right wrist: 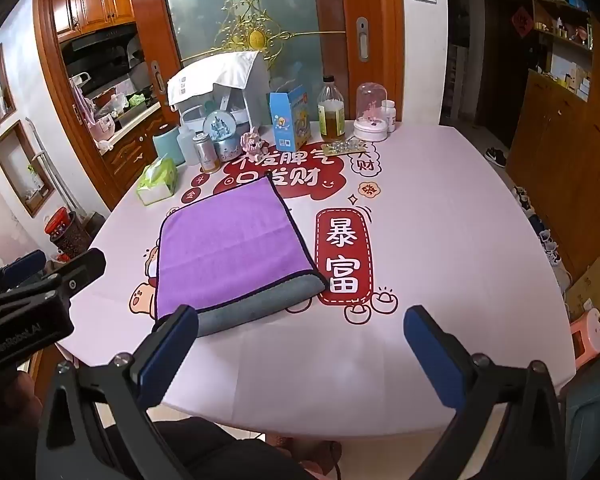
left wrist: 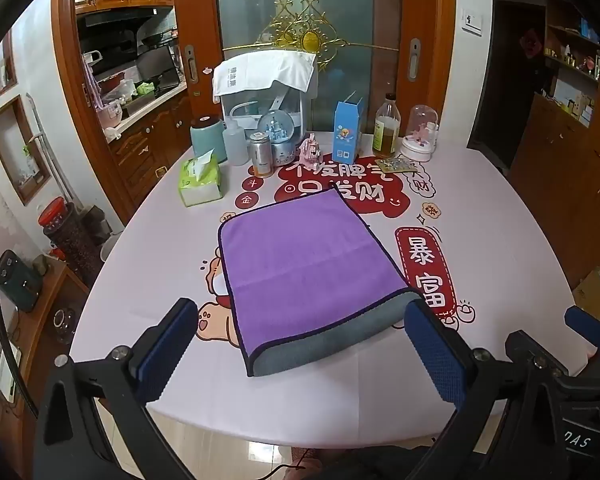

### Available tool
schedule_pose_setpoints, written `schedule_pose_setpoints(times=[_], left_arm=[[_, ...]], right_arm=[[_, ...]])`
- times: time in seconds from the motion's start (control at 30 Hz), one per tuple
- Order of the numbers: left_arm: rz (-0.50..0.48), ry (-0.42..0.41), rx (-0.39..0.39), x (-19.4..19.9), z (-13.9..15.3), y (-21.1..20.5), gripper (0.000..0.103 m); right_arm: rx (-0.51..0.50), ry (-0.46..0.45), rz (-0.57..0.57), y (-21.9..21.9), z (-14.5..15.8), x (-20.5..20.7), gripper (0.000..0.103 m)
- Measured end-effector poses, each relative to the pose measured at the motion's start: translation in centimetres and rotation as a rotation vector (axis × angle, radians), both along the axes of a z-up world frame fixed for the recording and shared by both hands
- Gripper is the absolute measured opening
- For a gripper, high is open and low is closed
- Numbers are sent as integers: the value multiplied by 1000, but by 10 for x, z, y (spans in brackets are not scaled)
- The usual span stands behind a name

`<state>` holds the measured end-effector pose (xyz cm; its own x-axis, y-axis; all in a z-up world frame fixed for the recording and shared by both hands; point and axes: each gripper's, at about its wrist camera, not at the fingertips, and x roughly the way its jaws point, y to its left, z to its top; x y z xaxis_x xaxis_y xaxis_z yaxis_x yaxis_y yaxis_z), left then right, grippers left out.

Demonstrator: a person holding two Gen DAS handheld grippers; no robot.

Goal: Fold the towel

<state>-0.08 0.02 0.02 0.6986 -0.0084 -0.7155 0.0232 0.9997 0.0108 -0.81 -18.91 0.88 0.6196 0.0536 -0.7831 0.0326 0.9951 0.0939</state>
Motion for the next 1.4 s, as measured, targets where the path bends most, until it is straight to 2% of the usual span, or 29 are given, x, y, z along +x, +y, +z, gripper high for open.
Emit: schedule_pose_setpoints(times=[0.87, 1.4], left_arm=[[-28, 18, 4, 6, -1, -5, 102], [-88, 71, -4, 9, -8, -1, 102]], right_arm=[[8, 16, -16, -8, -5, -5, 103], [14, 39, -22, -7, -8, -1, 103]])
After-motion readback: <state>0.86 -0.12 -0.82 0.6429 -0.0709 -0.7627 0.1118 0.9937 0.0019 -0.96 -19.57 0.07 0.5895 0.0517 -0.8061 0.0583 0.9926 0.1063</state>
